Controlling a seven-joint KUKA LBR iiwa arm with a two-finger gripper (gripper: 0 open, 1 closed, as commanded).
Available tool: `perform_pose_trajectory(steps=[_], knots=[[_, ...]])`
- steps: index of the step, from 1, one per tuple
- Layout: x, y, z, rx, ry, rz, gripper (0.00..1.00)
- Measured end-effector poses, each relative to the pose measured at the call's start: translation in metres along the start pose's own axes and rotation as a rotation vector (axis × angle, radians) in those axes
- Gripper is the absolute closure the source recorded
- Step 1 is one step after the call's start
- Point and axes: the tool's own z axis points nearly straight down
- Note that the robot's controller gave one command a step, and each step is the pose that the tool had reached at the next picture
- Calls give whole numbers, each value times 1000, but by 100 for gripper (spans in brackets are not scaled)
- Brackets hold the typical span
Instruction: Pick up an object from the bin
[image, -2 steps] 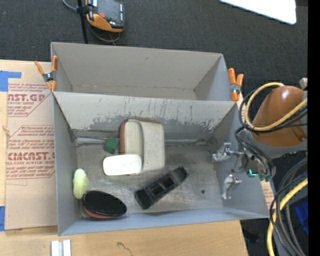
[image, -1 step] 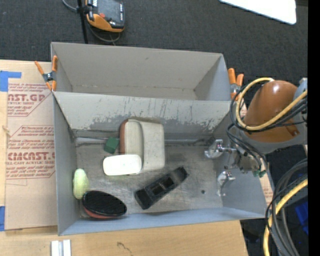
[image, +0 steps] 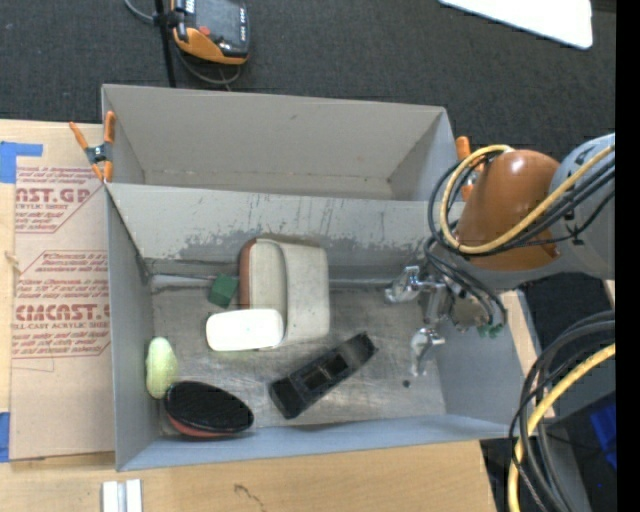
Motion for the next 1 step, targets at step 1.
perform_pose_trajectory(steps=[1], knots=[[-14,37,39,2,7,22,0]])
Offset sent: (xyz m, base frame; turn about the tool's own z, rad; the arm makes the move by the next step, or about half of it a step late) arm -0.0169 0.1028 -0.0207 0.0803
